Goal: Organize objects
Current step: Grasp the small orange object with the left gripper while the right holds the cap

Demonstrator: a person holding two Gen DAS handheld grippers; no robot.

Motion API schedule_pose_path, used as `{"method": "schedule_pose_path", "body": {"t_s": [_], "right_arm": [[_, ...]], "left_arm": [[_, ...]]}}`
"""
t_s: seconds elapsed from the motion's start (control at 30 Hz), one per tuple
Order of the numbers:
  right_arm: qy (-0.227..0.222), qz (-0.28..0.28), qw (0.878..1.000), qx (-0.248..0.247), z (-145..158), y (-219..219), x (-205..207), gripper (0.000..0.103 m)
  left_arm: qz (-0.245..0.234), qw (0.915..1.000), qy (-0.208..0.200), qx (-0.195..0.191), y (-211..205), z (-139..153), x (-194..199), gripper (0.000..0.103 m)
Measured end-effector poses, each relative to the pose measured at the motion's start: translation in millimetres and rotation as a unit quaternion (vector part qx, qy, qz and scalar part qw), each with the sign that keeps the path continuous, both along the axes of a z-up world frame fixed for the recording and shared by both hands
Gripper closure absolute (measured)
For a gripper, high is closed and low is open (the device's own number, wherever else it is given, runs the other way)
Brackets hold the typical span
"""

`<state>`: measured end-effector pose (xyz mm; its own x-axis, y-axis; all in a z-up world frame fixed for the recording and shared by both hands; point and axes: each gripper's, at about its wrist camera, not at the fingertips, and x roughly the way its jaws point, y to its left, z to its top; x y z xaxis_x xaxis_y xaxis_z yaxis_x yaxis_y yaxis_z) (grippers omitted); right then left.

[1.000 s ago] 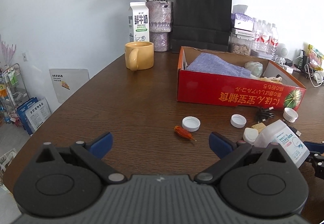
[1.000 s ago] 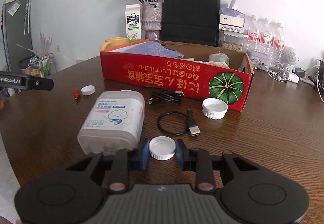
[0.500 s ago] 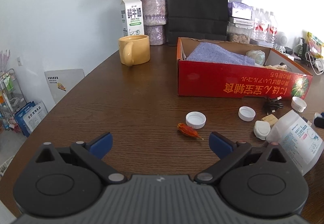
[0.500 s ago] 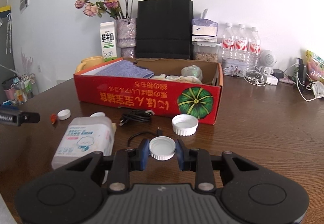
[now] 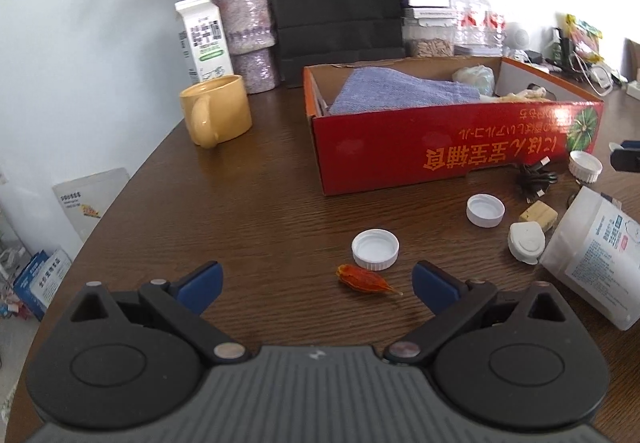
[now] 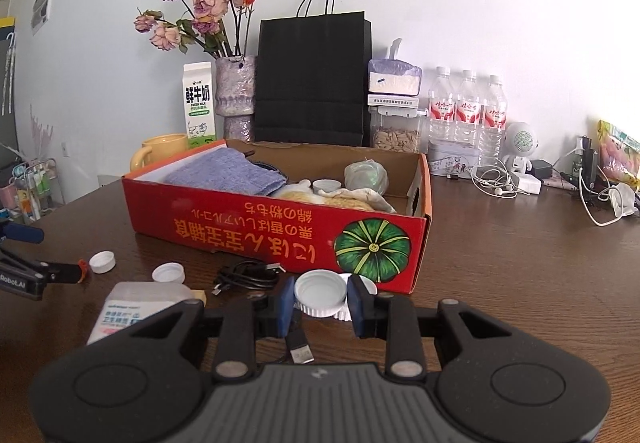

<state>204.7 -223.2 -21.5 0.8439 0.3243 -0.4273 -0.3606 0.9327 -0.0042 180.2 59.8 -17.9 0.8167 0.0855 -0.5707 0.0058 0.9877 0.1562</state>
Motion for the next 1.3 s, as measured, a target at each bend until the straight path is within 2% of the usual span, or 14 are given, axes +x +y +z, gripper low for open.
{"method": "schedule_pose_path", "body": {"t_s": [0.1, 0.3, 0.47, 0.5, 0.67, 0.8, 0.83, 0.93, 1.13, 1.2, 1.27, 1.3], "right_arm": [[0.006, -0.002, 1.0, -0.004, -3, 2, 3, 0.076], [0.009, -0.004, 1.0, -0.001, -4, 1, 4, 0.076], [0.012, -0.009, 1.0, -0.001, -4, 0, 5, 0.076], [0.012, -0.01, 1.0, -0.001, -5, 0, 5, 0.076], [0.013, -0.011, 1.0, -0.002, -5, 0, 6, 0.076], [0.013, -0.011, 1.0, -0.002, -5, 0, 5, 0.076], [0.013, -0.011, 1.0, -0.002, -5, 0, 5, 0.076], [0.013, -0.01, 1.0, -0.001, -5, 0, 5, 0.076], [0.013, -0.011, 1.0, 0.0, -4, 0, 5, 0.076], [0.012, -0.011, 1.0, -0.001, -4, 0, 5, 0.076], [0.012, -0.011, 1.0, 0.0, -4, 0, 5, 0.076], [0.012, -0.012, 1.0, 0.001, -4, 0, 5, 0.076]], "left_arm": [[-0.019, 0.9997, 0.011, 0.004, 2, -5, 7, 0.003], [-0.063, 0.9979, 0.016, -0.001, 6, -8, 14, 0.019], [-0.1, 0.9942, 0.024, -0.032, 11, -7, 18, 0.045], [-0.105, 0.9934, 0.025, -0.038, 11, -7, 18, 0.048], [-0.119, 0.9907, 0.027, -0.061, 13, -7, 16, 0.073], [-0.107, 0.992, 0.022, -0.064, 12, -8, 12, 0.072], [-0.103, 0.9925, 0.022, -0.062, 12, -8, 12, 0.068], [-0.099, 0.9933, 0.025, -0.055, 13, -7, 10, 0.043], [-0.122, 0.9912, 0.023, -0.047, 12, -8, 7, 0.042], [-0.132, 0.9895, 0.023, -0.055, 13, -8, 9, 0.051], [-0.141, 0.9873, 0.025, -0.068, 15, -8, 10, 0.084], [-0.14, 0.9874, 0.026, -0.068, 15, -7, 10, 0.088]]}}
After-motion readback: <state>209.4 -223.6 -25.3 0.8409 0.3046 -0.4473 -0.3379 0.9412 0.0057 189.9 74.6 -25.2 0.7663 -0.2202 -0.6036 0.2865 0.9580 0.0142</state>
